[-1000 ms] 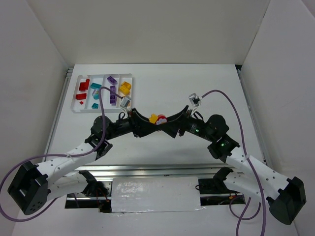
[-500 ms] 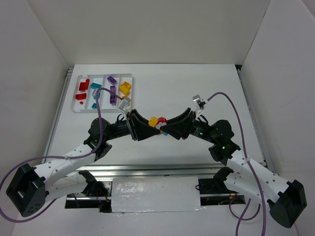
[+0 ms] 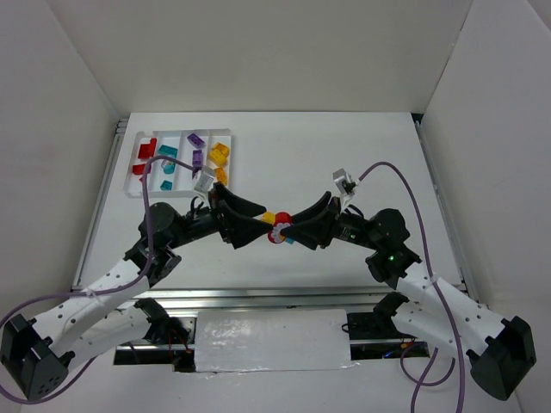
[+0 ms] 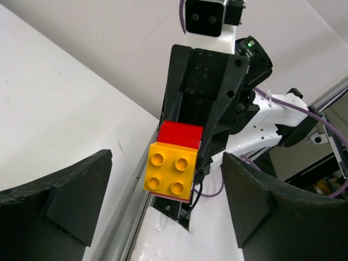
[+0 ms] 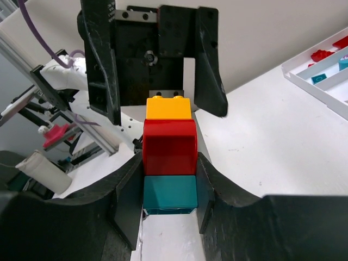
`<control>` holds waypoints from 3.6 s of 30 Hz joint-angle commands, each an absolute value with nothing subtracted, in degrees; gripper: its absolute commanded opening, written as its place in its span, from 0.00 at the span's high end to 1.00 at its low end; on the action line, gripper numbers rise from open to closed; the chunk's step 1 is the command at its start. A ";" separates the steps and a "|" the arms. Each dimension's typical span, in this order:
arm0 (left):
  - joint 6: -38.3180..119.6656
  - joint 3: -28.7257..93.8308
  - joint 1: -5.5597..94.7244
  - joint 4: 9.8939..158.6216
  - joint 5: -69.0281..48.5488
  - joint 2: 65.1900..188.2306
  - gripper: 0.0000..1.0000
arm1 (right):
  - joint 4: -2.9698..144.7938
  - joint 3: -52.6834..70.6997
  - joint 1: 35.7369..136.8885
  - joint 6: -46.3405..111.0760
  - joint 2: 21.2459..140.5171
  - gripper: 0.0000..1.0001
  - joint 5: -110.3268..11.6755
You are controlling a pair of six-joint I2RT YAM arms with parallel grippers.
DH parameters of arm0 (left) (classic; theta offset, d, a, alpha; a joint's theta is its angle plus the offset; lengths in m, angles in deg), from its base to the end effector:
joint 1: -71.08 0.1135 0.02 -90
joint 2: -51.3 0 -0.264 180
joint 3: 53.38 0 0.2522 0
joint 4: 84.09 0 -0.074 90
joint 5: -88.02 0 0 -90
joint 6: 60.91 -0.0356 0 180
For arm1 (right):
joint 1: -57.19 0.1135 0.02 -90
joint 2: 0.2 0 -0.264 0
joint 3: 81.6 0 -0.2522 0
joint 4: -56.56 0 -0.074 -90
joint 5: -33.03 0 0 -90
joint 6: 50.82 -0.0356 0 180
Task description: Sort the legos into containers by color
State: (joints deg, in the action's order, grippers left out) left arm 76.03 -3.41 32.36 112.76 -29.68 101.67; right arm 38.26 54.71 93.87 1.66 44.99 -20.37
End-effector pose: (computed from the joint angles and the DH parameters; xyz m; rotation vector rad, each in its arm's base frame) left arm 0.1496 -0.1411 0.3449 0.3661 1.4526 -1.5512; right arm 0.1351 0.1271 0.3238 -0.6009 1.3764 1.4762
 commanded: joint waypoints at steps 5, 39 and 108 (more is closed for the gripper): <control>70.75 -0.51 32.41 111.16 -34.40 101.40 0.17 | 36.22 52.91 93.31 1.92 45.59 1.00 -16.98; 63.47 5.99 39.61 93.55 -27.86 99.46 0.99 | 36.55 58.89 83.91 2.70 46.47 1.00 -13.18; 67.14 5.91 31.10 108.42 -53.48 112.21 0.00 | 48.25 50.37 84.61 0.51 41.90 1.00 -1.24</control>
State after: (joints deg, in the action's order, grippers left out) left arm 64.60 6.73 32.19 100.07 -49.83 111.95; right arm 50.22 52.83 84.30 0.22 42.80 -2.38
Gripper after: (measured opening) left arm 0.994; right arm 0.440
